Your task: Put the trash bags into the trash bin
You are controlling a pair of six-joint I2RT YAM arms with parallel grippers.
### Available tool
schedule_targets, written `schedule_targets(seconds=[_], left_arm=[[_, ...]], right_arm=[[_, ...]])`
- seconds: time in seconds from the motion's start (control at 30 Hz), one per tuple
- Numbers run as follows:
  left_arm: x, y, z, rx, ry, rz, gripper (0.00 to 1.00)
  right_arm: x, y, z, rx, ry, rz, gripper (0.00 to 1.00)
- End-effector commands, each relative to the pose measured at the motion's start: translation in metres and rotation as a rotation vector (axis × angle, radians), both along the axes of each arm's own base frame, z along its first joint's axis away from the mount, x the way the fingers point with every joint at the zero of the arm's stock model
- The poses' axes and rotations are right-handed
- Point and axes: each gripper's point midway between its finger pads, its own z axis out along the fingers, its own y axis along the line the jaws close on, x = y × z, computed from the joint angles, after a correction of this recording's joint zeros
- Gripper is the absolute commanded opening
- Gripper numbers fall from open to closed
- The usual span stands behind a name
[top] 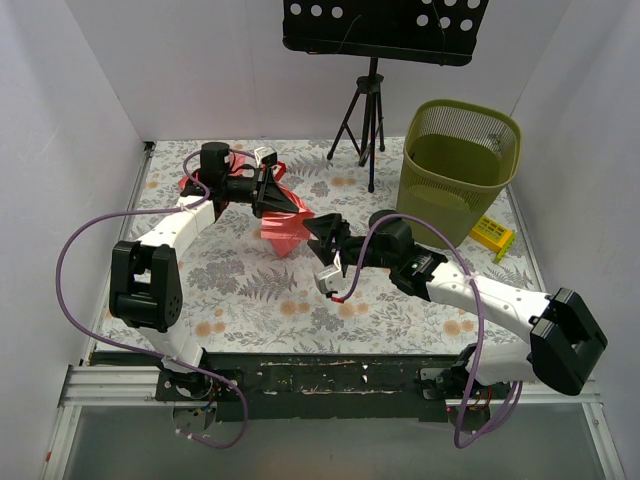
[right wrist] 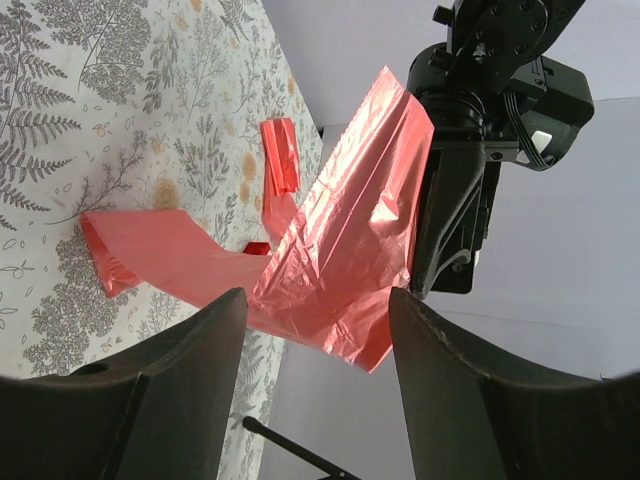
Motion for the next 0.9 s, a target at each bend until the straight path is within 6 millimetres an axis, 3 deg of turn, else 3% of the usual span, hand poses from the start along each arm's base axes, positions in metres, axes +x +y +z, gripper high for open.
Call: schedule_targets(seconds=[0.0,0.17,0.47,0.67,0.7,0.73,0.77,0.8,0.87], left_arm=[[-0.022,0.004,0.023,-0.041,-0.057,-0.067,0.00],[-0.021,0.004,0.024,-0.045,-0.074,-0.069,0.00],[-0.025,0.004,0.016,-0.041,-0.048,-0.072,0.00],[-0.025,0.004,0.012,-0.031,-0.027,-0.057,0.00],[-0.024,0.004,0.010,-0.028,-0.024,-0.050,0.08],[-0.022,0.004,0.008,-0.024,-0.025,-0.039,0.24],[-0.019,0.004,0.005,-0.022,-0.045,-0.027,0.29],[-0.013,0.006,0.003,-0.015,-0.076,-0.001,0.39],[0.008,0.015,-0.002,0.024,-0.178,0.089,0.45]], right_arm=[[-0.001,0.006,0.013,0.027,-0.073,0.030,0.66],[-0.003,0.008,0.004,-0.005,-0.050,0.046,0.66],[0.016,0.009,0.028,0.129,-0.197,-0.070,0.60],[0.010,0.011,0.024,0.109,-0.168,-0.039,0.26],[0.008,0.012,0.024,0.100,-0.160,-0.031,0.19],[0.008,0.011,0.022,0.086,-0.146,-0.031,0.12],[0.007,0.009,0.024,0.080,-0.134,-0.033,0.04],[0.006,0.007,0.024,0.065,-0.108,-0.037,0.01],[0.009,-0.001,0.022,0.040,-0.002,-0.074,0.01]])
